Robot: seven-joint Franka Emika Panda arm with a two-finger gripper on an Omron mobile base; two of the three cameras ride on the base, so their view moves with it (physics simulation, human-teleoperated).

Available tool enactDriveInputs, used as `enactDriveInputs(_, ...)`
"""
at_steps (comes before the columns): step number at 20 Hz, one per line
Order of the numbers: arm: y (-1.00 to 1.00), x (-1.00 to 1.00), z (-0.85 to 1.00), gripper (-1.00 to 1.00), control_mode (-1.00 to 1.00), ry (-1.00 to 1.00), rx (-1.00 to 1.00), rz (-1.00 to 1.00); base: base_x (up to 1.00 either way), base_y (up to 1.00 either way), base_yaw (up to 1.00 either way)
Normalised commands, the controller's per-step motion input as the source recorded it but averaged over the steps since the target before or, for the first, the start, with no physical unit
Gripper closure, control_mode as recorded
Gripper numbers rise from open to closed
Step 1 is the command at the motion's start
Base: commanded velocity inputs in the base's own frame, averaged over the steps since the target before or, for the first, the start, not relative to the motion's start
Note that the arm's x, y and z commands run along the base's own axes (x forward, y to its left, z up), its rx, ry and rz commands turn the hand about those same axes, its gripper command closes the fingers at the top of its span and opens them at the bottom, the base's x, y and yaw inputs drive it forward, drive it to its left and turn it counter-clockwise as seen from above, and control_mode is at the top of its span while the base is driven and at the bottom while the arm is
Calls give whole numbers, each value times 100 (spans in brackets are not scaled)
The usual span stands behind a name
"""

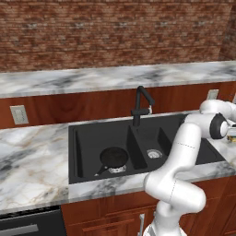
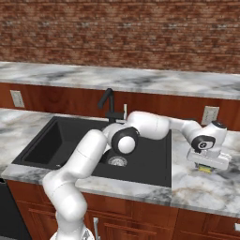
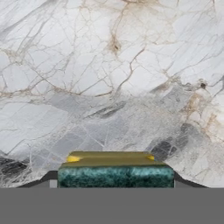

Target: Pick the pan and sponge and place them into the sink. Then turn on the water.

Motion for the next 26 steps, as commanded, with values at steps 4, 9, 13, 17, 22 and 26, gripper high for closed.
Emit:
enactDriveInputs(4, 16, -21, 2, 100, -100, 0, 0, 0, 0, 0, 0)
enactDriveInputs(9, 45, -66, 28, 100, -100, -7, -2, 2, 0, 0, 0)
enactDriveInputs(13, 93, -83, 48, 100, -100, -8, -13, 10, 0, 0, 0)
enactDriveInputs(17, 100, -68, 50, 100, -100, -9, -20, 12, 0, 0, 0)
enactDriveInputs(22, 100, -34, 50, 100, -100, -1, -24, 18, 0, 0, 0)
enactDriveInputs(26, 100, -31, 51, 100, -100, 0, -18, 20, 0, 0, 0)
